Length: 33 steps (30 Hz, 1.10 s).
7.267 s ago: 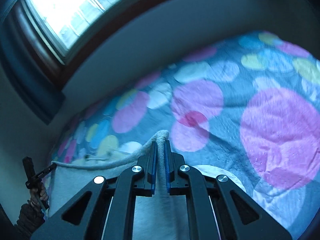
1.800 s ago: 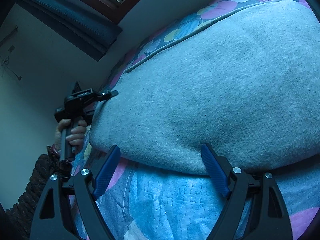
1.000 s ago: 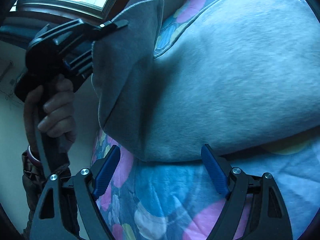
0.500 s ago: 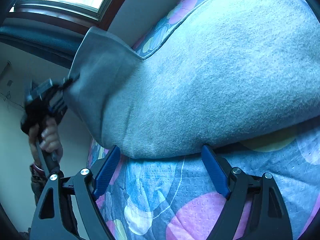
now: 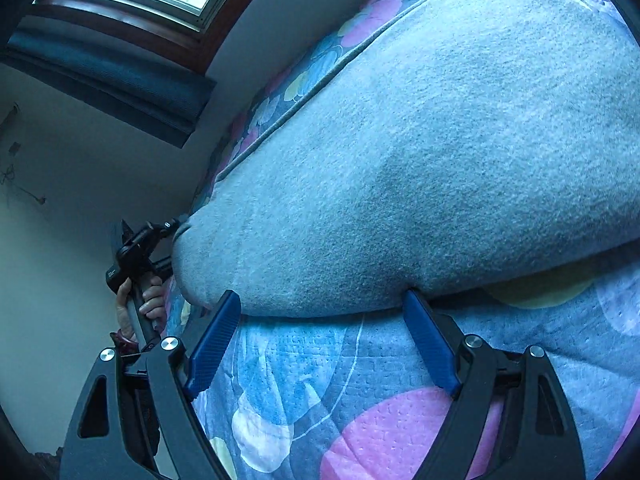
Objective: Fold small clothes
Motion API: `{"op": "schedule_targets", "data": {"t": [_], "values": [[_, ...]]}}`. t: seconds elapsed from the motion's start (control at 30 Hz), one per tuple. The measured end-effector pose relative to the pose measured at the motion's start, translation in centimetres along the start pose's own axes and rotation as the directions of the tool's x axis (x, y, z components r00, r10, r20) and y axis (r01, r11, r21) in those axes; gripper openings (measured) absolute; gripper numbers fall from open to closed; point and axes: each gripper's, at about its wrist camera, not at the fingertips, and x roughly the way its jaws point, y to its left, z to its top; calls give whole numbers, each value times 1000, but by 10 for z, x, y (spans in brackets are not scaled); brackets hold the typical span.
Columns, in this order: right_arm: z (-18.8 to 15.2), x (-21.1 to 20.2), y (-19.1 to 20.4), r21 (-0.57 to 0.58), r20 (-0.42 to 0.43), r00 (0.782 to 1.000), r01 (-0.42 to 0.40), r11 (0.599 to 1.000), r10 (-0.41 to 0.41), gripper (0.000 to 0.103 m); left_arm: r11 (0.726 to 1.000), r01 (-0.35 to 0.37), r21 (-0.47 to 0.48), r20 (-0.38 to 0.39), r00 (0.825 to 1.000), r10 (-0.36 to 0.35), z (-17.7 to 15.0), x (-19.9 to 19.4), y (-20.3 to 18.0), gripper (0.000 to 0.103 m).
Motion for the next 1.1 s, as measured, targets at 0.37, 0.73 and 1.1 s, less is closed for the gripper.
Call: {"op": "schedule_targets", "data": {"t": [0.37, 0.73, 1.1], "values": [[-2, 1, 2, -11, 6, 1000, -1, 1000, 1, 82, 966, 188, -175, -164, 962, -217, 12, 61, 53, 77], [-3, 2, 4, -33, 15, 1000, 7, 999, -7, 83, 978, 205, -39, -299, 932, -207, 44, 113, 24, 63], [-4, 2, 7, -54, 32, 999, 13, 998, -11, 83, 981, 192, -41, -281, 940, -196, 42, 107, 21, 27]]}}
